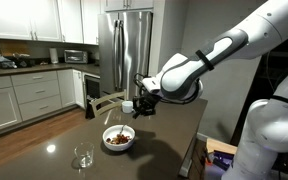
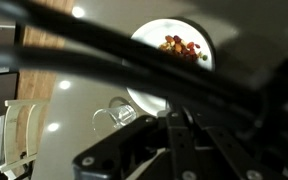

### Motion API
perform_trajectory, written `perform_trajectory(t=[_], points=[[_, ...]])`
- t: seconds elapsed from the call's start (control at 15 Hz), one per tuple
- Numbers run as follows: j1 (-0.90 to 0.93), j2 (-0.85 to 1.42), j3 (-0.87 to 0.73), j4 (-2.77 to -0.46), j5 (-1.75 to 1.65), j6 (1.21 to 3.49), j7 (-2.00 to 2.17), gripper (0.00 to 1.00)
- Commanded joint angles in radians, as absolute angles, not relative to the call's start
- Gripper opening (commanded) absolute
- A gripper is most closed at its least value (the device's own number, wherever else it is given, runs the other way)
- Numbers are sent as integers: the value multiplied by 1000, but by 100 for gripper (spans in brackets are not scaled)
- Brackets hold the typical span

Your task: Use the spoon to put the contents in the bowl into the cup, then mix the contents in the bowl

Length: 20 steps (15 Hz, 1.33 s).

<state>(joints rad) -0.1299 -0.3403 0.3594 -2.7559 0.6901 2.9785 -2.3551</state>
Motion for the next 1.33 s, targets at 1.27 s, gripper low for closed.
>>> perform_trajectory(t=[1.27], points=[[-28,-123,203,-2633,35,2982,-1749,2]])
